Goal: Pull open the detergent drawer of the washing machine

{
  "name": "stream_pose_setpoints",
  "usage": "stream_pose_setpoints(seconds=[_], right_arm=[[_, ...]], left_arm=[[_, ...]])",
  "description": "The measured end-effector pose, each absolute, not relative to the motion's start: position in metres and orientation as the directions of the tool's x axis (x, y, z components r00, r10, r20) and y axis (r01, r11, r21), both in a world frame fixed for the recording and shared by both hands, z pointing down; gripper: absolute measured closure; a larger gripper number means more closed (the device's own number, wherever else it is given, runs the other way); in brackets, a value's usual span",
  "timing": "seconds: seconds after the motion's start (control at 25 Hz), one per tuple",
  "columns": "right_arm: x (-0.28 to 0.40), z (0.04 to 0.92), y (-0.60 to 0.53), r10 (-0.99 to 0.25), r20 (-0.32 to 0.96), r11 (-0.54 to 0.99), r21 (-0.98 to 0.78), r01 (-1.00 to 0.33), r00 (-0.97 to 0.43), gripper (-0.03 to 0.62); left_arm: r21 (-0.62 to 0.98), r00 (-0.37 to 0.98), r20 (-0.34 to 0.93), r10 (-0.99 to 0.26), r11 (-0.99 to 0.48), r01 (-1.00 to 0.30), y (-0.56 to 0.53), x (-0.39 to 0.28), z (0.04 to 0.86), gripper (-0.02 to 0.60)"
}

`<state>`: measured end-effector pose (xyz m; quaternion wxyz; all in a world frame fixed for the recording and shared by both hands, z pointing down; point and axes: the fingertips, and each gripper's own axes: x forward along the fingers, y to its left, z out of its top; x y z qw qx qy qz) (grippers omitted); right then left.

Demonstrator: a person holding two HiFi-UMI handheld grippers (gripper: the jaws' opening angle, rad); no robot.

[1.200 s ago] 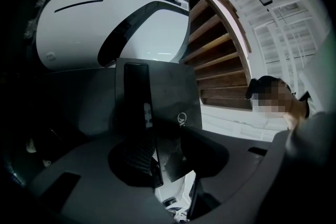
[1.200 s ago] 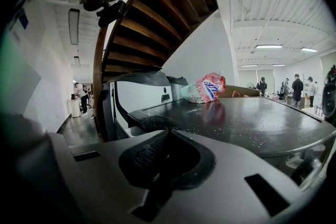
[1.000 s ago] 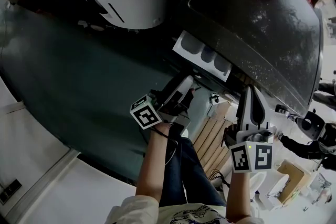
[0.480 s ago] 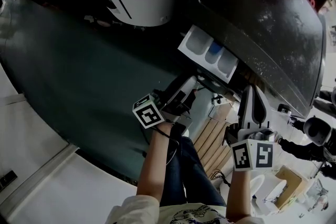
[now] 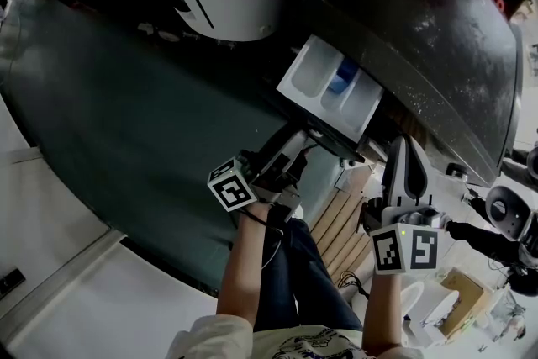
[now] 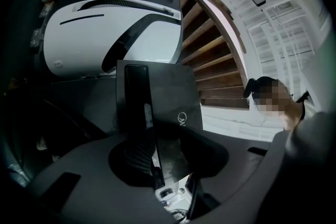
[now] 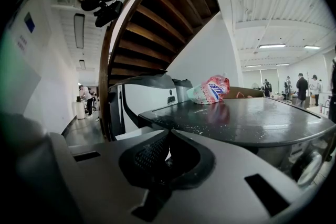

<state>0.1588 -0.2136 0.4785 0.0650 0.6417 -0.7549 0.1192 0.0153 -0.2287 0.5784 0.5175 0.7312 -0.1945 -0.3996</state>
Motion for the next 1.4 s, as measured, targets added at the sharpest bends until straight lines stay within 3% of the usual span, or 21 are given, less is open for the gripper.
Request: stream_pose_setpoints(seconds=[1.2,1.4], right_arm=[[0.146,0.478,-0.186,-0.949,0.244,0.176,-0.117,-0.977,-0.200,0.579],[0.144,0.471,-0.187,-0.951,0.234,0.180,-0.117,-0.977,-0.203,0.572]], left_arm=[[0.928,0.584,-0.334,-0.740,-0.368,0.065,-0.190,-0.006,0.586,0.425],[0.935,0.574,-0.309,-0.758,-0.352,0.038,-0.192,-0.013,0.585,0.359]])
